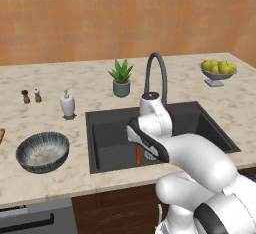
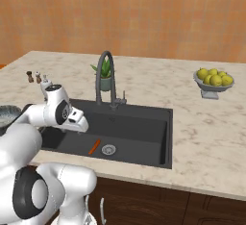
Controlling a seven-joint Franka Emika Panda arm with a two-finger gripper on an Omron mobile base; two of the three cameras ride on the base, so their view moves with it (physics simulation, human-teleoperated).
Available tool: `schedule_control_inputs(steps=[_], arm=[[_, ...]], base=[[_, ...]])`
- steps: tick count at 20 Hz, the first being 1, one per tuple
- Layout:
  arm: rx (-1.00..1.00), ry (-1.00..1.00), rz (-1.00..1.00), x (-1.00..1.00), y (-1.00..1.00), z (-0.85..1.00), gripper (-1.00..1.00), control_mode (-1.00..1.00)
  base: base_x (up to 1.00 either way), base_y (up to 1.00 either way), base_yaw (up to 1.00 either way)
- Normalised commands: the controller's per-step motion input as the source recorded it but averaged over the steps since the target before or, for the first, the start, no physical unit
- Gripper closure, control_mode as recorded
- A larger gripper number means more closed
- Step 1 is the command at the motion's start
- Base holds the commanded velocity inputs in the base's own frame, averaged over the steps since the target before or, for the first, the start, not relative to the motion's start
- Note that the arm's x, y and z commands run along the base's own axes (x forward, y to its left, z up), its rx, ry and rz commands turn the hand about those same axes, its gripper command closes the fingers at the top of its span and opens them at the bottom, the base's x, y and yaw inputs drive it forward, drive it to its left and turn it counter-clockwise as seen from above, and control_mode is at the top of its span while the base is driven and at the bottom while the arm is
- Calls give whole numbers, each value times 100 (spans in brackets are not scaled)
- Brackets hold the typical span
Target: Pick the carrot from the sink and place it in the bowl. Then pick the bowl and place it in the microwave. Then close the microwave door and press the start button.
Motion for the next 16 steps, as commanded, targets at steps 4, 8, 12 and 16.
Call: schedule_control_inputs(steps=[4, 8, 12, 16], arm=[[0, 0, 0, 28, 0, -46, -100, -100], [-2, 0, 0, 39, 0, -36, -100, -100], [-4, 3, 0, 47, 0, -31, -100, -100], [0, 6, 0, 43, 0, -42, -100, -100]], base=[[0, 0, 0], [0, 0, 0], [0, 0, 0], [0, 0, 0]])
